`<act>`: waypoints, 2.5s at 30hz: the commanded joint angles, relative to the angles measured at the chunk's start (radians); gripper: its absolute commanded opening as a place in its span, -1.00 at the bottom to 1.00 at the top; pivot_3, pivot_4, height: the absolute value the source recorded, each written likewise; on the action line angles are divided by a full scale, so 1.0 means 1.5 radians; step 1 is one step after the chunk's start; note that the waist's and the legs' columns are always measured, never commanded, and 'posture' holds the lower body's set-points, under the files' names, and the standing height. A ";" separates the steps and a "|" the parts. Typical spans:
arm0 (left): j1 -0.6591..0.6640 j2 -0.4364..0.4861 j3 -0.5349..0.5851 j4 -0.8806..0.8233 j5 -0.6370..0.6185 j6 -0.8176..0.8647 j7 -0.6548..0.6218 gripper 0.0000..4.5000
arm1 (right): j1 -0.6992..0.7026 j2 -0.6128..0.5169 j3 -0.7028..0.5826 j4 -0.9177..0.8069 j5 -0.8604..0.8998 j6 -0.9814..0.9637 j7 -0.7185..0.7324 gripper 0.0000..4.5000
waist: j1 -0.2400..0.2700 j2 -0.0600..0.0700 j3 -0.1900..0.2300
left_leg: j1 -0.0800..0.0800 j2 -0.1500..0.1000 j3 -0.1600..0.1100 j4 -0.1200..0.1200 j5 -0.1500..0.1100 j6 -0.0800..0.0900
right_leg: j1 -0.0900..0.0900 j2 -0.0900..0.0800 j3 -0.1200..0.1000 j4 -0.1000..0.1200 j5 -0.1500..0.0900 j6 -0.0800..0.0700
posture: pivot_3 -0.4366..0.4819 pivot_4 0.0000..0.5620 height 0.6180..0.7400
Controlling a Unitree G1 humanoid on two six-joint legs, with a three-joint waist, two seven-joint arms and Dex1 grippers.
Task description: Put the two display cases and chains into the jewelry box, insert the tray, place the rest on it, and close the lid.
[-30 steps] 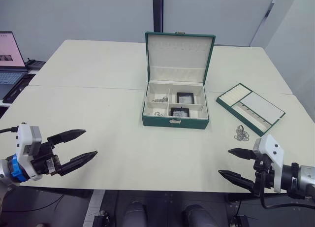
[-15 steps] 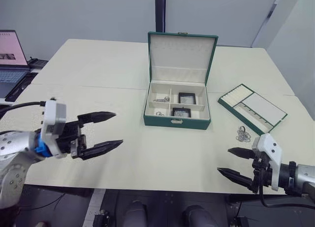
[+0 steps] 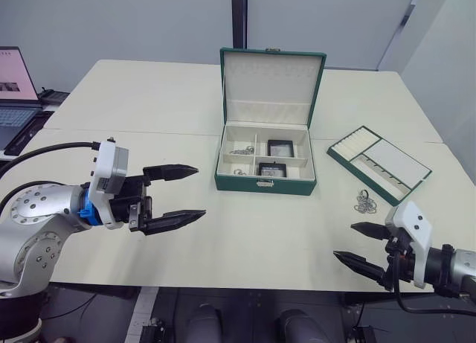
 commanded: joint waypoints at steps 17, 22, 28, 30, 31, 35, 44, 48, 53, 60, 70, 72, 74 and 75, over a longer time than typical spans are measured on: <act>-0.021 -0.002 -0.002 -0.020 -0.011 0.014 0.029 1.00 | -0.482 -0.137 0.256 0.579 -0.208 -0.107 0.026 0.98 | -0.001 0.002 0.002 | 0.000 0.000 0.003 0.000 0.000 0.000 | -0.002 0.000 0.002 0.000 0.000 0.000 | -0.05 -0.47 1.00; -0.007 -0.003 0.005 -0.023 -0.008 0.008 0.029 1.00 | -0.549 -0.113 0.319 0.690 -0.263 -0.162 0.067 0.98 | -0.001 0.003 0.002 | 0.000 0.000 0.003 0.000 0.000 0.000 | -0.002 0.000 0.002 0.000 0.000 0.000 | -0.05 -0.47 1.00; 0.016 0.000 0.024 -0.038 -0.012 0.010 0.041 1.00 | -0.596 -0.066 0.352 0.776 -0.310 -0.211 0.091 0.98 | -0.001 0.003 0.002 | 0.000 0.000 0.003 0.001 0.000 0.000 | -0.002 -0.001 0.002 0.001 0.000 0.000 | -0.05 -0.47 1.00; 0.025 0.002 0.032 -0.045 -0.015 0.010 0.043 1.00 | -0.604 -0.057 0.354 0.794 -0.321 -0.221 0.097 0.98 | -0.001 0.003 0.002 | 0.000 0.000 0.003 0.001 0.001 -0.002 | -0.002 0.000 0.002 0.001 0.000 0.000 | -0.05 -0.47 1.00; 0.028 0.003 0.035 -0.047 -0.017 0.011 0.044 1.00 | -0.608 -0.052 0.355 0.803 -0.327 -0.227 0.099 0.98 | -0.001 0.003 0.002 | 0.000 0.000 0.003 0.001 0.001 -0.002 | -0.002 -0.001 0.002 0.000 0.000 0.000 | -0.05 -0.47 1.00; 0.039 0.003 0.044 -0.058 -0.020 0.014 0.049 1.00 | -0.631 -0.033 0.362 0.848 -0.352 -0.248 0.106 0.98 | -0.001 0.003 0.002 | 0.000 0.000 0.003 0.001 0.001 -0.002 | -0.002 -0.001 0.002 0.001 0.000 0.000 | -0.05 -0.47 1.00; 0.074 0.004 0.066 -0.061 -0.021 0.002 0.039 1.00 | -0.653 -0.019 0.359 0.889 -0.384 -0.263 0.125 0.42 | -0.001 0.004 0.002 | 0.000 0.000 0.003 0.001 0.001 -0.002 | -0.002 -0.001 0.002 0.001 0.000 0.000 | -0.05 -0.47 1.00; 0.083 0.003 0.069 -0.058 -0.019 -0.004 0.034 1.00 | -0.655 -0.018 0.357 0.891 -0.389 -0.263 0.127 -0.14 | -0.001 0.004 0.002 | 0.000 0.000 0.003 0.001 0.001 -0.002 | -0.002 -0.001 0.002 0.001 0.000 0.000 | -0.05 -0.47 1.00; 0.082 0.001 0.065 -0.051 -0.015 -0.010 0.029 1.00 | -0.659 -0.018 0.355 0.892 -0.395 -0.263 0.129 -0.71 | -0.001 0.004 0.002 | 0.000 0.000 0.003 0.001 0.001 -0.002 | -0.002 -0.001 0.002 0.001 0.000 0.000 | -0.05 -0.47 1.00; 0.086 0.000 0.063 -0.041 -0.011 -0.020 0.022 1.00 | -0.663 -0.015 0.352 0.898 -0.404 -0.267 0.133 -0.99 | -0.001 0.004 0.002 | 0.000 0.000 0.003 0.001 0.001 -0.002 | -0.002 -0.001 0.002 0.001 0.000 0.000 | -0.05 -0.47 1.00; 0.096 -0.003 0.064 -0.027 -0.006 -0.037 0.010 1.00 | -0.672 -0.021 0.352 0.901 -0.411 -0.271 0.142 -0.99 | -0.002 0.004 0.003 | 0.000 0.000 0.003 0.001 0.001 -0.002 | -0.002 -0.001 0.002 0.001 0.000 0.000 | -0.05 -0.47 1.00; 0.096 -0.004 0.062 -0.024 -0.004 -0.039 0.008 1.00 | -0.672 -0.023 0.352 0.900 -0.412 -0.271 0.143 -0.99 | -0.002 0.004 0.003 | 0.000 0.000 0.003 0.001 0.001 -0.002 | -0.002 -0.001 0.002 0.001 0.000 0.000 | -0.05 -0.47 1.00; 0.095 -0.006 0.061 -0.022 -0.003 -0.042 0.006 1.00 | -0.672 -0.024 0.351 0.899 -0.412 -0.271 0.145 -0.99 | -0.002 0.004 0.003 | 0.000 0.000 0.003 0.001 0.001 -0.002 | -0.002 -0.001 0.002 0.001 0.000 0.000 | -0.05 -0.47 1.00; 0.095 -0.006 0.060 -0.020 -0.002 -0.043 0.005 1.00 | -0.672 -0.025 0.350 0.899 -0.413 -0.271 0.145 -0.99 | -0.002 0.004 0.003 | 0.000 0.000 0.003 0.001 0.001 -0.002 | -0.002 -0.001 0.002 0.001 0.000 0.000 | -0.05 -0.47 1.00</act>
